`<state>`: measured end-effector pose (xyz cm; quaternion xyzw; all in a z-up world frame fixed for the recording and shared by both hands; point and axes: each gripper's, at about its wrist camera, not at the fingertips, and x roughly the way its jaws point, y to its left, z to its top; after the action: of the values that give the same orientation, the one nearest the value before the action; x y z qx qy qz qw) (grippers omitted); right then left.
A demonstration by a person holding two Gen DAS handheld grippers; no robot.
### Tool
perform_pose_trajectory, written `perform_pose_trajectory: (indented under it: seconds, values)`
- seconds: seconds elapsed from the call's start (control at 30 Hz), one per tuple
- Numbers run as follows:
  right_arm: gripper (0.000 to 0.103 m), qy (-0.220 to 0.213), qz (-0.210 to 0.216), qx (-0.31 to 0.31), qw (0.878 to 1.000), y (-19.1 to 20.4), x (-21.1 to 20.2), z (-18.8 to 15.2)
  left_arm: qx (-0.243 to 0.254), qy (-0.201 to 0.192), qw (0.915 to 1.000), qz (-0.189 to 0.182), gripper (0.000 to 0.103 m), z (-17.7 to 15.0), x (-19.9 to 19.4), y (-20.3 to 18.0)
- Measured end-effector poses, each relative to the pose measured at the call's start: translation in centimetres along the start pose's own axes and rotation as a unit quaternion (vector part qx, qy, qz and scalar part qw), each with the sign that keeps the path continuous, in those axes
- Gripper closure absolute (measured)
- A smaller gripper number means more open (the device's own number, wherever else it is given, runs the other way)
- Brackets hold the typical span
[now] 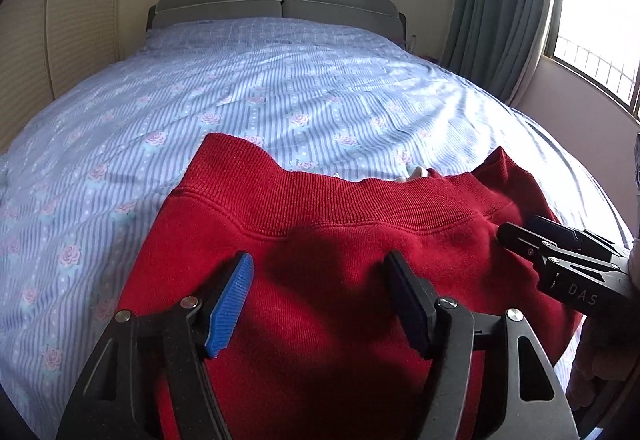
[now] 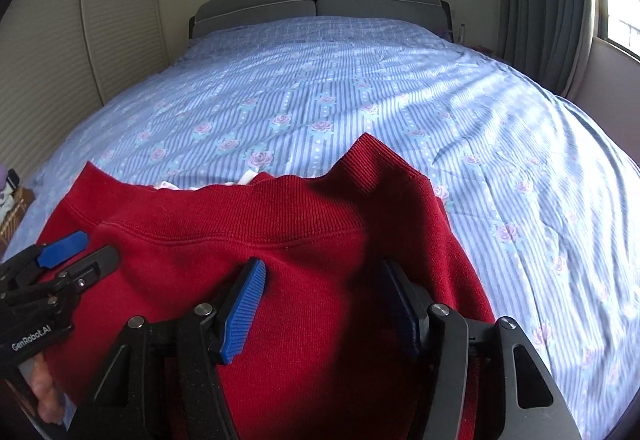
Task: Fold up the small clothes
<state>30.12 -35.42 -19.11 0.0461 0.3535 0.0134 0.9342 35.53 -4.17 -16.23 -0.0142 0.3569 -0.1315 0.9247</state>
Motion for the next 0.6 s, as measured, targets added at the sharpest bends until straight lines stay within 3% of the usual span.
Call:
perform_pose_trajectory:
  seconds: [0.13, 0.3, 0.47, 0.6]
  values:
    - [0.042, -0.012, 0.007, 0.045, 0.999, -1.3, -3.3, -0.8, -0.003, -0.008, 0.9998, 0.015, 0.036, -0.6, -3.3, -0.2]
    - [0.025, -0.035, 0.000, 0.112, 0.993, -3.8, -8.0, -4.2, -0.008, -0.024, 0.9992, 0.030, 0.035, -2.2, -7.7, -1.2]
    - [0.025, -0.029, 0.036, 0.225, 0.973, -7.3, -9.5, -7.9, -0.017, -0.039, 0.9978, 0.050, 0.033, -4.2, -10.7, -2.4]
    - [0.025, -0.019, 0.065, 0.273, 0.960, -8.3, -8.4, -9.7, -0.013, -0.037, 0.9975, 0.059, 0.033, -5.1, -11.3, -3.1]
